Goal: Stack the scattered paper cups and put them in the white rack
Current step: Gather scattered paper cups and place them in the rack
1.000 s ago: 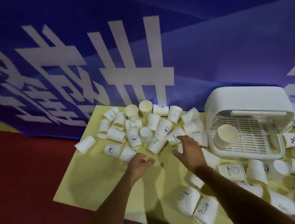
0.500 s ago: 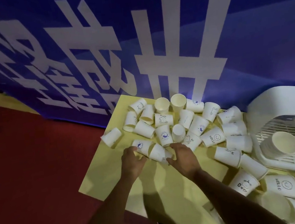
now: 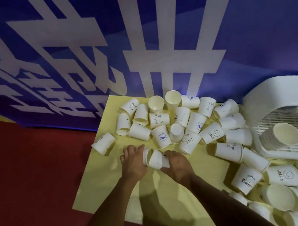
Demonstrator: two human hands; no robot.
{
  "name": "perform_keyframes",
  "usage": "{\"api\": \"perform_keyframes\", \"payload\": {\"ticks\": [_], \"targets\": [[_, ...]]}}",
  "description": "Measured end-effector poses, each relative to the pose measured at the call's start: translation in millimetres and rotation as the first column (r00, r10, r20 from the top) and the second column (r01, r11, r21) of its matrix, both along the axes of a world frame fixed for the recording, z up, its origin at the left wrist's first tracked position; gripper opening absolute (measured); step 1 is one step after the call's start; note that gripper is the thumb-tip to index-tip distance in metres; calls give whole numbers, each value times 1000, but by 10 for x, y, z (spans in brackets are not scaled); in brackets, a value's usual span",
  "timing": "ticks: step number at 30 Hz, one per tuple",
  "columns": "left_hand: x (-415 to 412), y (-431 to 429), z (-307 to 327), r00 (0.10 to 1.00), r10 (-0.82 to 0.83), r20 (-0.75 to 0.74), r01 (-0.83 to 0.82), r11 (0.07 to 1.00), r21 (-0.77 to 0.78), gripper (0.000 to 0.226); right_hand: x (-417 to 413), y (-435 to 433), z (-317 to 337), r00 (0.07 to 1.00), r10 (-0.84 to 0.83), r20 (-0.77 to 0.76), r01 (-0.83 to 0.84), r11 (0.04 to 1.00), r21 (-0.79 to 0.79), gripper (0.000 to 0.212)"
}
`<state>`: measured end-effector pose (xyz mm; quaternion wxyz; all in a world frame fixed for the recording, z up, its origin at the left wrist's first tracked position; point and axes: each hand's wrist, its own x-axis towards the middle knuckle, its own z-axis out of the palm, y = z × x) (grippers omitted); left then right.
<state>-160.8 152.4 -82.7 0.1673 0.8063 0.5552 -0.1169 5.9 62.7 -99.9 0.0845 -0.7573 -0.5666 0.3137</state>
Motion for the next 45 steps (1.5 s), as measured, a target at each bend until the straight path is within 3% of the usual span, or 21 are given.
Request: {"api": "perform_keyframes", "payload": {"ticks": [3, 7, 13, 16, 21, 26, 34, 45], "targets": [[23, -68, -5, 998, 43, -53, -40, 998, 40, 64, 43, -86, 6, 1000, 17, 1, -17, 999, -34, 60], [51, -137, 15, 992, 111, -67, -113, 993, -18, 63, 189, -244, 77, 992, -63, -105, 59, 998, -36, 59], [316, -350, 134, 978, 192, 79, -185, 979, -90, 68, 636, -504, 363, 939, -195, -284, 210, 977, 22, 65], [558, -478, 247, 954, 200, 225, -186, 979, -82, 66, 887, -664, 529, 881, -280, -381, 324, 944, 56, 66], [1092, -666, 452, 902, 139, 408, -99, 988, -116, 64, 1349, -961, 818, 768, -435, -470, 532, 841, 91, 63], [1639, -865, 614, 849, 100, 519, 5, 981, -196, 68, 1908, -1309, 1043, 700, -519, -491, 681, 693, 237, 59], [2227, -1236, 758, 770, 137, 624, 96, 941, -325, 64, 2606, -1702, 1195, 599, -636, -487, 799, 435, 414, 60], [2304, -1412, 724, 769, 197, 608, 84, 912, -402, 51, 2810, -1656, 995, 631, -617, -470, 775, 483, 408, 57]]}}
